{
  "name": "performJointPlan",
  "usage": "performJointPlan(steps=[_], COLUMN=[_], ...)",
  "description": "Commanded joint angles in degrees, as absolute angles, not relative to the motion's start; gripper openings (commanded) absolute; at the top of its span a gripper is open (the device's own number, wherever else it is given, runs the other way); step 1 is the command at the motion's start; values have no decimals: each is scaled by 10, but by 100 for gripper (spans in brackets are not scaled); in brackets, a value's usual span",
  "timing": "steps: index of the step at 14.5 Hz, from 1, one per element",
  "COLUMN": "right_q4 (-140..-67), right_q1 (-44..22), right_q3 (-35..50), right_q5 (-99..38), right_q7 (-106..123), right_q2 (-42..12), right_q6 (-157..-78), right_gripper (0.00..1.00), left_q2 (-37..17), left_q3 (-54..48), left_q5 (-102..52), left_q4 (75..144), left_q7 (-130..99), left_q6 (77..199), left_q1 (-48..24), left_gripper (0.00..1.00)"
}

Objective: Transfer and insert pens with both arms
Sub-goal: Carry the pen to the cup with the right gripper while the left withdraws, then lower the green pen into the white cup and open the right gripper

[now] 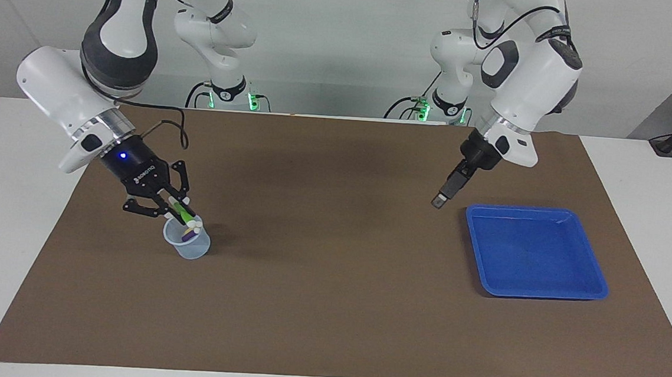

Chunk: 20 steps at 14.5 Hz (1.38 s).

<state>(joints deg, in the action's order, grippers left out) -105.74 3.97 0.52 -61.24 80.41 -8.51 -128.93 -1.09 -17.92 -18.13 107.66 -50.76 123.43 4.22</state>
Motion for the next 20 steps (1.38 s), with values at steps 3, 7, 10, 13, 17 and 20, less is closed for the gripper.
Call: performJointPlan(steps=[3,7,10,13,17,20], right_q4=[-1157,-1172,-1177,-1190,-1197,-1197], right_q1=[66,73,76,104,113,113], right_q3=[11,11,11,11,11,11], right_q5=[-742,-839,-860,-888,-929,-962], right_q7=[982,1113,1143,1224,1266,1301], right_q2=[-42,-70,-81,-104,-124,-147], right_q6=[-1304,-1304,-1299,-1264,-1230,-1221], right_gripper=[0,0,0,0,0,0], left_q2=[9,6,3,-11,-11,-11], left_q3=[-179,-176,-176,-176,-175,-175], left_q5=[-68,-19,-5,3,34,35], left_q4=[1076,1061,1040,999,984,989], left_q7=[-425,-375,-313,-308,-248,-186], left_q6=[1155,1128,1080,1049,1023,1020], left_q1=[97,130,159,163,178,185], left_gripper=[100,100,100,100,100,100])
